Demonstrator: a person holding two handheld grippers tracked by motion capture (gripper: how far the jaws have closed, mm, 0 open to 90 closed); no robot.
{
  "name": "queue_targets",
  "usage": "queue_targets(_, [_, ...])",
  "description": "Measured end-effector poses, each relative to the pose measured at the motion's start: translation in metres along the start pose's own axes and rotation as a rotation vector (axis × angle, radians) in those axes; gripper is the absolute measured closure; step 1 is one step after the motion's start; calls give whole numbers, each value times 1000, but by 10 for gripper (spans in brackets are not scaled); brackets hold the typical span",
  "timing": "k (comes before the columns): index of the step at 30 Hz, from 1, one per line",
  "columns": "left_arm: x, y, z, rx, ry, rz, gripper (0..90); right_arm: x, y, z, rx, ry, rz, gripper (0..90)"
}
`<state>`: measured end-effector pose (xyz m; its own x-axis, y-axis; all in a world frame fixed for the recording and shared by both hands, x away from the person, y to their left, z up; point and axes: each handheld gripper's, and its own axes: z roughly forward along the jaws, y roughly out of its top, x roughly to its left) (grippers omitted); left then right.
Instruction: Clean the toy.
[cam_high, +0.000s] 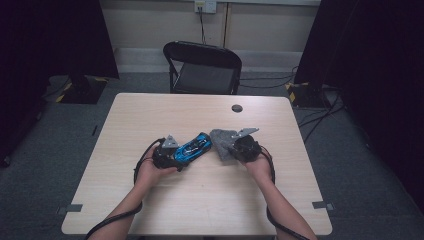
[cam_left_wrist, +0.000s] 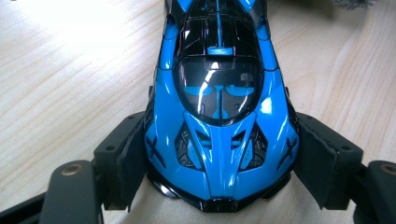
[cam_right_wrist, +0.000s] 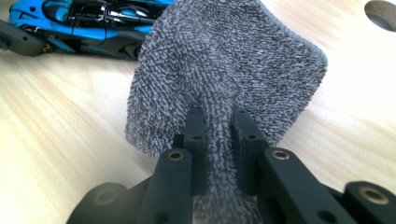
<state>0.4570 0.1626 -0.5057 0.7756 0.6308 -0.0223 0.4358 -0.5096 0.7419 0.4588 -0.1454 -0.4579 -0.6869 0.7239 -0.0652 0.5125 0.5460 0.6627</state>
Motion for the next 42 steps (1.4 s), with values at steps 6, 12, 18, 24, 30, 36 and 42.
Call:
queue_targets(6, [0, 0, 0, -1, 0, -1, 248, 6, -15, -5, 2, 11, -2, 788])
queue_targets(12, [0, 0, 0, -4, 2, -3, 246, 11, -29, -9, -9, 14, 10, 787])
queue_targets(18, [-1, 0, 0, -1, 9, -12, 243, 14, -37, -10, -28, 16, 38, 786])
queue_targets(24, [0, 0, -3, 19, -3, -7, 244, 17, -40, -12, -41, 18, 25, 785])
queue_targets(30, [0, 2, -10, 36, -2, -19, 251, 12, -44, -17, -79, 34, 58, 786])
queue_targets(36, [-1, 6, -9, 48, -21, -13, 198, 8, -47, -18, -95, 44, 76, 785])
queue_targets(42, [2, 4, -10, 63, -51, -51, 159, 7, -48, -18, -99, 51, 69, 785])
